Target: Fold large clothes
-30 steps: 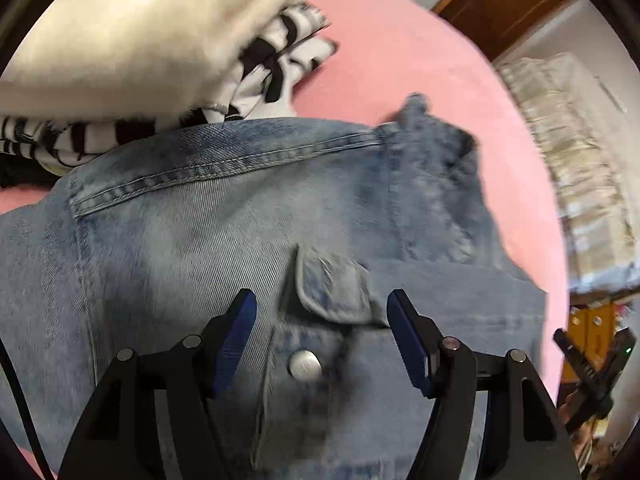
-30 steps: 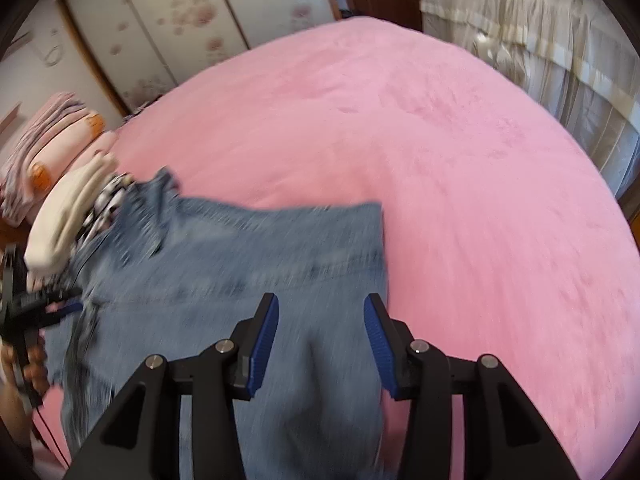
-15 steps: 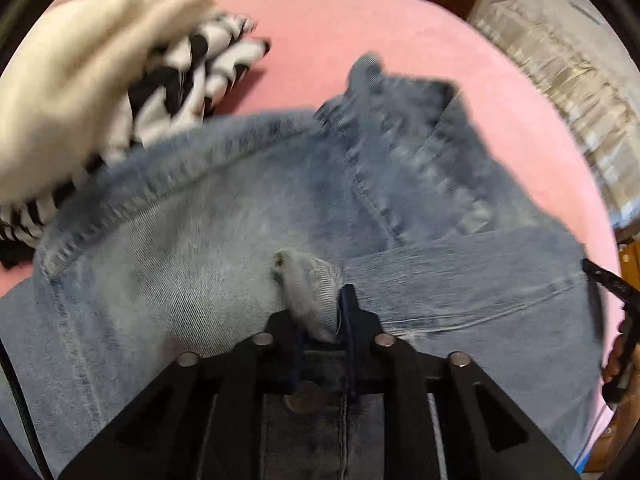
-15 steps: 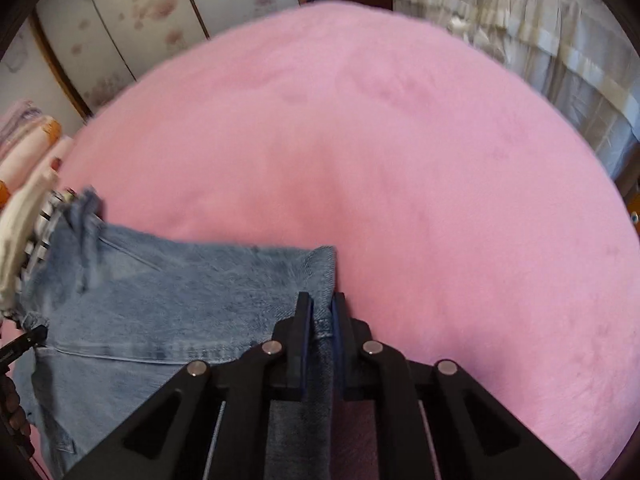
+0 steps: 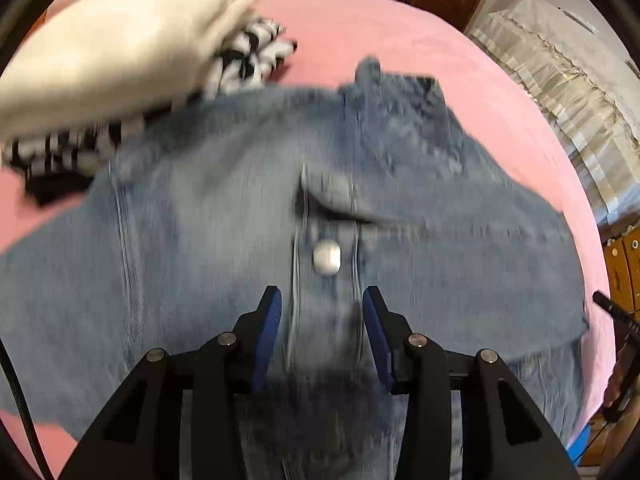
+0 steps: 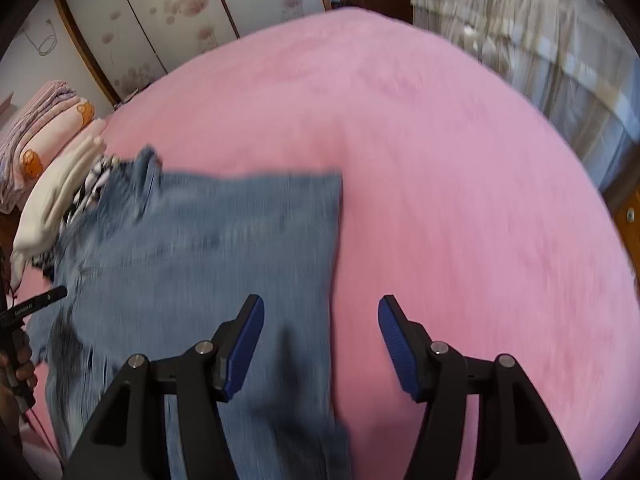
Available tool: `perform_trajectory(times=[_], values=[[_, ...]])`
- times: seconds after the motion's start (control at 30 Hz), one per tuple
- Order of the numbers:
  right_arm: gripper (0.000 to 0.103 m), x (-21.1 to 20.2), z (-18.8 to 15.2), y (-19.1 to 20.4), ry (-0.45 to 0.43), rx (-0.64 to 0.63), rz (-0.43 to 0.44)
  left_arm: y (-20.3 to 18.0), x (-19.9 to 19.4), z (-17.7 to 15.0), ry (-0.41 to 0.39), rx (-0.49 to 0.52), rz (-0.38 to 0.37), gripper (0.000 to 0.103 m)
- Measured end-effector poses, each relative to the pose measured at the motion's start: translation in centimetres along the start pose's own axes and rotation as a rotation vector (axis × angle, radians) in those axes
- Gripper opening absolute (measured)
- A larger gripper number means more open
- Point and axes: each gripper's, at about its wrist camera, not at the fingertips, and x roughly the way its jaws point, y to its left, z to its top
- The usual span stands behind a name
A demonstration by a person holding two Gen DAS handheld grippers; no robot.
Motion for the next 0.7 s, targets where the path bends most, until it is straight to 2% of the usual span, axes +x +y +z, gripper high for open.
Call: perform_trajectory(times=[0.13,0.17,0.2,0.23,0.33,0.47,0.53,0.6,0.7], values=[[0.059,0.7,-2.3,0.9,0.035,-0.042,-0.004,-0.2,1.3,-1.9,0.006,-0.030,0.011,0.041],[0.052,1.1,-2.6,1.2,0.044,-0.049,-0.005,-0.3,1.7,-2.1,0.000,-0.035,0.022,0.041],[0.022,1.8,-2.8,1.4,0.061,-0.058,0.019,-0.4,2.0,-2.0,0.000,-0.036,0.040,0.039],[0.016,2.0,-2.8,1.5,0.074,-0.052,0.014,-0.5,1.9,-1.9,0.002,-0.031,0.055,0.038],[0.014,0.8,-2.7,0.9,0.013,-0.014,-0.010,-1.4,1.9,-2.0,-0.011,-0.002,0.069,0.032],[0.015,2.7,-3.5,-0.4,0.062,0.041,-0.013,-1.4,2.6,-2.5,-0.012,0.036,0.097,0.033],[0.021,1.7,-3.3,0.4,0.051,0.026,-0.062,-1.4,1.6,-2.6,-0.027,0.034,0.097,0.034],[0.034,-0.1,-3.3,1.4,0.000,-0.007,-0.138,-1.5,0.0,-2.8,-0.063,0.048,0.104,0.037],[0.037,-2.6,-3.7,3.1,-0.090,-0.085,-0.175,-2.7,-2.4,-3.6,-0.148,0.111,0.142,0.038]])
